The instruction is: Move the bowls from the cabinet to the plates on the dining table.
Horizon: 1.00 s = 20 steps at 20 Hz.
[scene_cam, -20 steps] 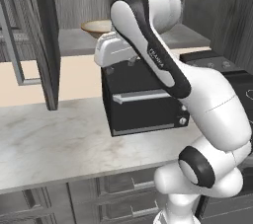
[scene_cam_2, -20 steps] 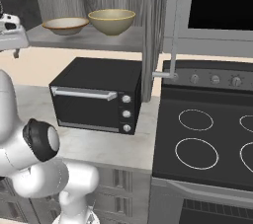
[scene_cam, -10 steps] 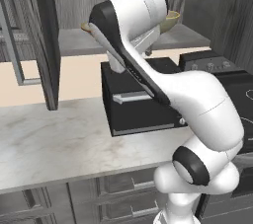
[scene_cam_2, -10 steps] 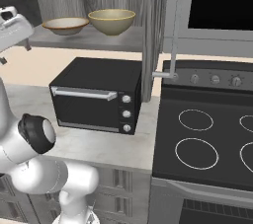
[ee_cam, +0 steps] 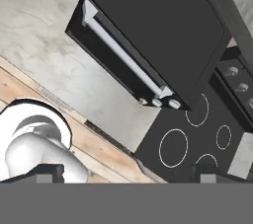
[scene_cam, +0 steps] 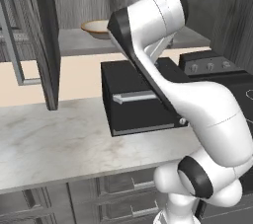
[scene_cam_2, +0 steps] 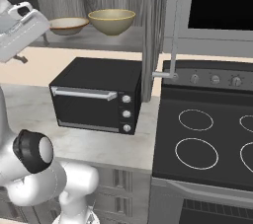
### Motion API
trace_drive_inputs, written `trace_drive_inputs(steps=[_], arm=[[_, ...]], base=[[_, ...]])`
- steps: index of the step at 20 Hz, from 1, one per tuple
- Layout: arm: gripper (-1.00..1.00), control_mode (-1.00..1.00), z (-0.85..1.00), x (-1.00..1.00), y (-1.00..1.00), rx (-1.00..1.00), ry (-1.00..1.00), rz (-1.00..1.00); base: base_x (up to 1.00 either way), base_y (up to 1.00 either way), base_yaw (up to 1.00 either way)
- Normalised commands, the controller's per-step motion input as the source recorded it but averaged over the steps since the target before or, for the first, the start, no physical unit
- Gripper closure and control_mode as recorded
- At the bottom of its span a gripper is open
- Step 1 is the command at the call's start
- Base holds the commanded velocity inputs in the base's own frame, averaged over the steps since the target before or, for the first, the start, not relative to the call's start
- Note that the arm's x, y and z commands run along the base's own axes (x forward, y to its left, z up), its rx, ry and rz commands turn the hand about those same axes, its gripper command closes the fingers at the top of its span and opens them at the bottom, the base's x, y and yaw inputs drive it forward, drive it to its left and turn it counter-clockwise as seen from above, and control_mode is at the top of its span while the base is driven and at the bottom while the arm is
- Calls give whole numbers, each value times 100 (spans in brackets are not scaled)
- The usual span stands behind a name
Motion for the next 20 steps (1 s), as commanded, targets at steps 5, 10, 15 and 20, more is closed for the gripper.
trace_drive_inputs(steps=[5,10,15,20], arm=[[-100,-100,0,0,-18,-1,-4,14],[-100,-100,0,12,0,-16,-3,12],[-100,-100,5,38,0,-14,-3,9],[-100,-100,0,56,0,-1,0,14]], base=[[0,0,0],[0,0,0],[0,0,0],[0,0,0]])
